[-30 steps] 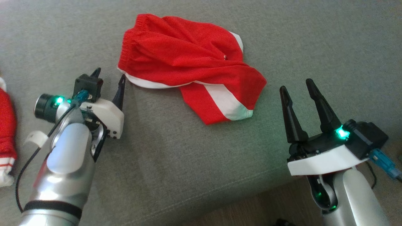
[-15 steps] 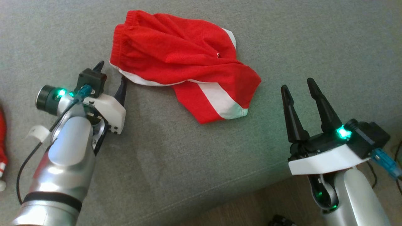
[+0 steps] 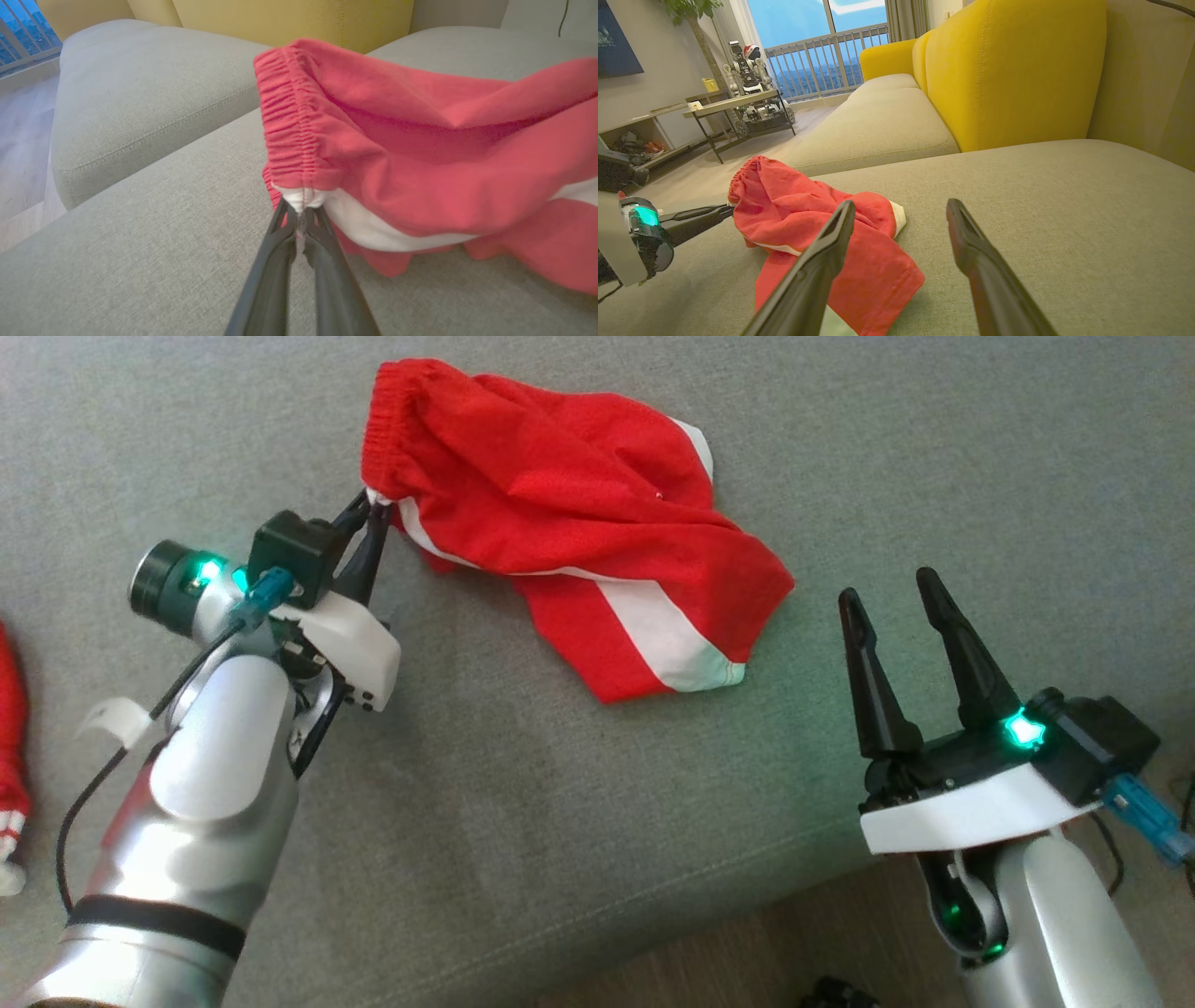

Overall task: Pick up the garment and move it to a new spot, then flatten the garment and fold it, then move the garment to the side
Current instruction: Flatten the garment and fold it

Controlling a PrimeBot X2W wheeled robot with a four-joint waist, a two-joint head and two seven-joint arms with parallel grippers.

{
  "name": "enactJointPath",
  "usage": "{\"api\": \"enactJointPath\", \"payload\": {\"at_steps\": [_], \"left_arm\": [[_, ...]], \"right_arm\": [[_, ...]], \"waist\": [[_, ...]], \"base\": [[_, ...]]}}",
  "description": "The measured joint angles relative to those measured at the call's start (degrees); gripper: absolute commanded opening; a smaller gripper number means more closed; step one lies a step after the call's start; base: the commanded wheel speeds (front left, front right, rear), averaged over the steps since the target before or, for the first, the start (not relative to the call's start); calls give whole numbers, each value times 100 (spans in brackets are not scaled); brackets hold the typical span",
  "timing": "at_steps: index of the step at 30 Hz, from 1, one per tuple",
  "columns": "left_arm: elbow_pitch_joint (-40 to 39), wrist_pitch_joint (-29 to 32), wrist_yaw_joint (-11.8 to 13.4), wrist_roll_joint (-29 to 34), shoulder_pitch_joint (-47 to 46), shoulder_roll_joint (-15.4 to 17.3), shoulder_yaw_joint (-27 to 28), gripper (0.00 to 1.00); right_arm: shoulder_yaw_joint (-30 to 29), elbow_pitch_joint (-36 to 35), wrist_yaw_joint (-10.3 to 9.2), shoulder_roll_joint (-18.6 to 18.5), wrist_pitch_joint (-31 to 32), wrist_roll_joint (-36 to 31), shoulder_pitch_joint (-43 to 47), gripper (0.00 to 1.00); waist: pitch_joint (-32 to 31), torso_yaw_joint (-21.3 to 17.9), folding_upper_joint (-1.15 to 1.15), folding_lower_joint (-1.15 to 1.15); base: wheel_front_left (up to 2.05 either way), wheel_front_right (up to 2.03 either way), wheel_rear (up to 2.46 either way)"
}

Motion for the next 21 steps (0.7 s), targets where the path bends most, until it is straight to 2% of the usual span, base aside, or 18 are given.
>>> {"api": "enactJointPath", "payload": {"at_steps": [11,16,21], "left_arm": [[-563,0,-35,-274,498,203,-172,0],[-737,-1,29,-305,888,175,-202,0],[-786,-1,110,-354,980,87,-224,0]], "right_arm": [[-48,528,0,0,1,3,21,100],[215,999,0,1,197,331,42,100],[97,1642,0,-2,291,801,38,100]], "waist": [[-243,170,0,0],[-408,464,0,0],[-497,704,0,-1]], "base": [[0,0,0],[0,0,0],[0,0,0]]}}
